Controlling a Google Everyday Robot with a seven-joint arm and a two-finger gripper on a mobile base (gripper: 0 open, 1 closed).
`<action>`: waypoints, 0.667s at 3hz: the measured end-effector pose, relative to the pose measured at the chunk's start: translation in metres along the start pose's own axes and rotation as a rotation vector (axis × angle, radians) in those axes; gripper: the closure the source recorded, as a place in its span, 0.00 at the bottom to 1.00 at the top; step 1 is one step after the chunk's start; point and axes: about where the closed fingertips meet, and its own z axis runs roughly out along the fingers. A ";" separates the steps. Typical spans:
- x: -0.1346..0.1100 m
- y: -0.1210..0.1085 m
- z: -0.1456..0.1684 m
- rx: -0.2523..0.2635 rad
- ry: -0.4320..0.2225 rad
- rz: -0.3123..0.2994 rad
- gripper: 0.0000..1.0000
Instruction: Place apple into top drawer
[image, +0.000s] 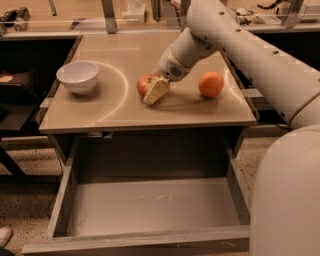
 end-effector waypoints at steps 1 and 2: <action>0.000 0.000 0.000 0.000 0.000 0.000 0.65; 0.000 0.000 0.000 0.000 0.000 0.000 0.88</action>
Offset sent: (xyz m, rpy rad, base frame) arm 0.0000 0.0000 0.0000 0.0000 0.0001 0.0000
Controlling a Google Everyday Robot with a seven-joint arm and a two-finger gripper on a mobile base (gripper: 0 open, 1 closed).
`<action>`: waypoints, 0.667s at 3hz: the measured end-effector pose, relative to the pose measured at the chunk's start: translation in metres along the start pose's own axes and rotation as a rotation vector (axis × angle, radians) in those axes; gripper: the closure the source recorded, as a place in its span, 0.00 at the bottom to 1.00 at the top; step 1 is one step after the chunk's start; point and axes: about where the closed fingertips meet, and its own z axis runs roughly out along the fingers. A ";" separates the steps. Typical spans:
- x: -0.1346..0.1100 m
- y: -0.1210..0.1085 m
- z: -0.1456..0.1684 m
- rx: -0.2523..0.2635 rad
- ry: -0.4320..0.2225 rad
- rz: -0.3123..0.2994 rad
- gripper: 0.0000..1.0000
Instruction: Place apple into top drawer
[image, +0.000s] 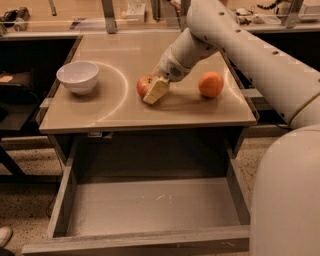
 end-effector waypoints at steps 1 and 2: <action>-0.010 0.003 -0.013 0.016 0.018 -0.029 1.00; -0.014 0.025 -0.035 0.030 0.021 -0.029 1.00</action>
Offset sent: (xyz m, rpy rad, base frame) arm -0.0739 -0.0189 0.0495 -0.0465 -0.0346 -0.0079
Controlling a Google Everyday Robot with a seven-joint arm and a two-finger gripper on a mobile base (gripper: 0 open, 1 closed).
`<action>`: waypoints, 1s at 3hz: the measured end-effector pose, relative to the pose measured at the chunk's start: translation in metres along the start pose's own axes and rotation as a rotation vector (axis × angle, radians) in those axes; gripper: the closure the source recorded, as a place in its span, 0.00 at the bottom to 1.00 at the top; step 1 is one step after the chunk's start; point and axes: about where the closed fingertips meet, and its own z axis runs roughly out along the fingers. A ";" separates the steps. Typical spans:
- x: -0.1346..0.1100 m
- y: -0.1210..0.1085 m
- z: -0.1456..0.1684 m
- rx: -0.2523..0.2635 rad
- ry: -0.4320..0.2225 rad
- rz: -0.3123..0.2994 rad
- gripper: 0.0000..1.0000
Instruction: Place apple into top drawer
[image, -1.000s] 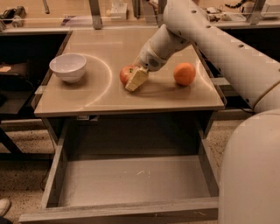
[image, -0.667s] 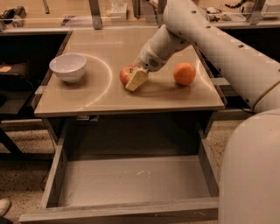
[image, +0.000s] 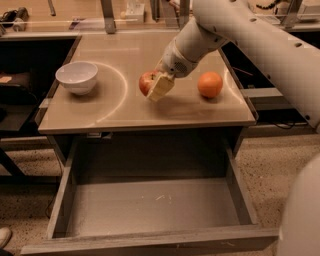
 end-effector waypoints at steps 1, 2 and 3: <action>0.010 0.035 -0.019 0.016 -0.001 0.043 1.00; 0.034 0.082 -0.029 0.013 0.009 0.109 1.00; 0.034 0.082 -0.029 0.014 0.009 0.109 1.00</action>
Offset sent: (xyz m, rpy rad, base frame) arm -0.1324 -0.0538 -0.0096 0.0348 0.0703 -0.1618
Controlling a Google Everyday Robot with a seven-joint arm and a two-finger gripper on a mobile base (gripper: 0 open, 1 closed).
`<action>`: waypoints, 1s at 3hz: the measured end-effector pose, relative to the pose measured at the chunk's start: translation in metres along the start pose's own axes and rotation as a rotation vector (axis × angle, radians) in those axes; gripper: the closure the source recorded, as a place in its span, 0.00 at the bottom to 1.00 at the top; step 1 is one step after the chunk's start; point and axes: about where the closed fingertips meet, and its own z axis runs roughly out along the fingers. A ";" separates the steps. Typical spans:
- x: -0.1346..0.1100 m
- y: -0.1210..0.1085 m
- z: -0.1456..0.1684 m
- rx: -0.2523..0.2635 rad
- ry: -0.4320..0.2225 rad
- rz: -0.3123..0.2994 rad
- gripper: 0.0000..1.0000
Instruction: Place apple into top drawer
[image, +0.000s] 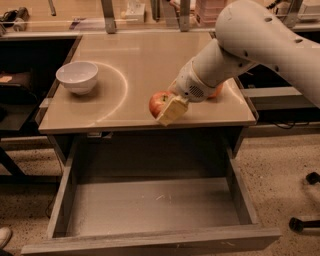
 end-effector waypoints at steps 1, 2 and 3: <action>0.002 0.010 -0.007 0.007 0.004 0.017 1.00; 0.009 0.042 -0.021 0.033 0.015 0.067 1.00; 0.023 0.086 -0.021 0.046 0.039 0.115 1.00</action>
Offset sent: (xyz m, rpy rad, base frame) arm -0.1057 -0.0239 -0.0035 -0.0330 0.0552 -0.1531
